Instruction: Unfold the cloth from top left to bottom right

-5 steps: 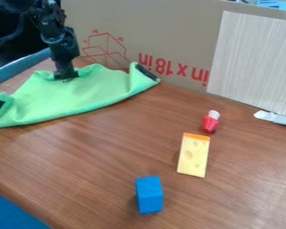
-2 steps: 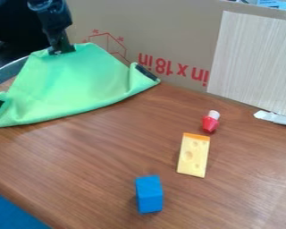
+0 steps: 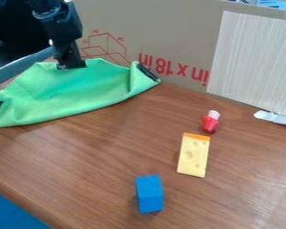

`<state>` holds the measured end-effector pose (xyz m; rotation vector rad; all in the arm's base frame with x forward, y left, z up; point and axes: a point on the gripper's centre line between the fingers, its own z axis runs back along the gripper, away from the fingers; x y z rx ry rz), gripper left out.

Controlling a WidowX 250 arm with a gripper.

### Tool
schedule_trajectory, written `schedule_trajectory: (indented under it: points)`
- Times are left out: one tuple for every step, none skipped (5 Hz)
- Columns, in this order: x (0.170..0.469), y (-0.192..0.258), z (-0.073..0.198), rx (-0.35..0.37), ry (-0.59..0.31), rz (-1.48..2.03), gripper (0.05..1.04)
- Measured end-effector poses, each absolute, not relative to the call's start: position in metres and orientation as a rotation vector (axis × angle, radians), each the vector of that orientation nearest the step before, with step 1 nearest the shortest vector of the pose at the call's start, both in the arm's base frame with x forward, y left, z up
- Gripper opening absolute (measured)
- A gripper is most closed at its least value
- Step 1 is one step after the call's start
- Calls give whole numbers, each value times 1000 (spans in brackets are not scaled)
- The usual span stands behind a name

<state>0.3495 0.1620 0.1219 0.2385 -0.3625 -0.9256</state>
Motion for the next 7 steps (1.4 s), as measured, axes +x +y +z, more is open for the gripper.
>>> schedule_trajectory:
  points:
    - [321, 134, 116, 200, -334, -1011, 53]
    - [293, 118, 112, 172, -312, -1068, 53]
    - [272, 103, 113, 143, -316, -1125, 53]
    - [256, 96, 116, 108, -306, -1148, 53]
    - [248, 88, 121, 65, -294, -1146, 53]
    - [246, 72, 121, 22, -261, -1127, 53]
    - [246, 60, 119, 6, -230, -1078, 52]
